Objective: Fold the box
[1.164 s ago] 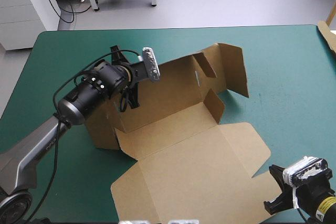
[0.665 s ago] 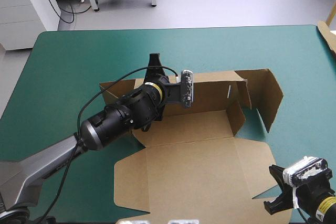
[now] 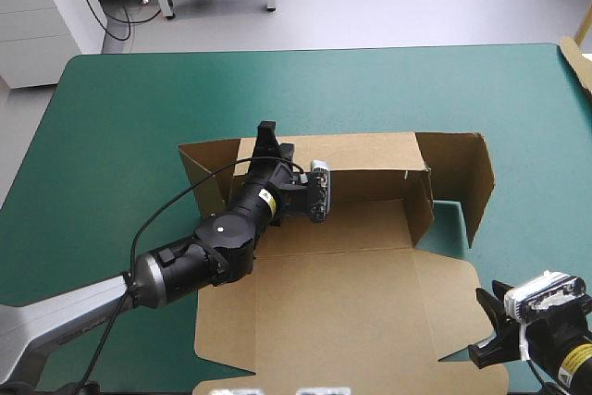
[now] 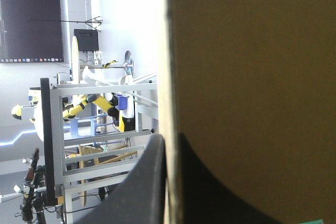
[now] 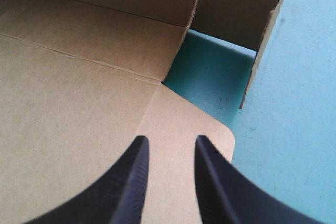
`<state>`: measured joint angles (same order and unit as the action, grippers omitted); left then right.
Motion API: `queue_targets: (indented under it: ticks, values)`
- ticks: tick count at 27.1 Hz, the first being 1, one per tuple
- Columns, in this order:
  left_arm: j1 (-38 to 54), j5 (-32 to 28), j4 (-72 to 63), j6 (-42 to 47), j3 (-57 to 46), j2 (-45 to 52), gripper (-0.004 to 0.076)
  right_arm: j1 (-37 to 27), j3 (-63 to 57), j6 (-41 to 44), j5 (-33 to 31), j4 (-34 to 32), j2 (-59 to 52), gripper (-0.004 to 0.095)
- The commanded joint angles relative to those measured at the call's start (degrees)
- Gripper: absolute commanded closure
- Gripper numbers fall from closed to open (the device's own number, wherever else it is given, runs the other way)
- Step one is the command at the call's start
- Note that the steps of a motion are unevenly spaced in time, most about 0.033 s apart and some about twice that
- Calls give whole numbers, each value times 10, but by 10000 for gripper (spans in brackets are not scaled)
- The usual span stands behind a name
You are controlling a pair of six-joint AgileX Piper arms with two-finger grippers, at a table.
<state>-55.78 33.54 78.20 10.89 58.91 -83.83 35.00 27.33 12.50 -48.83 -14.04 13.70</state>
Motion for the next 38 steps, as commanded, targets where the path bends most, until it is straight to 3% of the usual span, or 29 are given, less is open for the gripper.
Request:
queue_targets:
  ticks: [1, 2, 10, 17, 22, 30, 38]
  values:
    - [-4, 9, 16, 31, 9, 21, 731, 0, 13, -6, 38, -9, 9, 430]
    - [-4, 8, 16, 32, 9, 21, 731, 0, 12, -6, 39, -9, 9, 390]
    - [-4, -1, 16, 32, 9, 21, 731, 0, 19, 8, 39, -9, 9, 393]
    - [-4, -6, 19, 32, 9, 21, 731, 0, 97, 32, -2, -20, 9, 393]
    - [-4, -31, 16, 32, 9, 21, 731, 0, 172, 94, -40, -65, 28, 393]
    - [-4, -46, 16, 32, 9, 21, 731, 0, 311, 107, -125, -110, 151, 394]
    - [-4, -46, 15, 32, 9, 21, 731, 0, 467, 79, -162, -125, 298, 394]
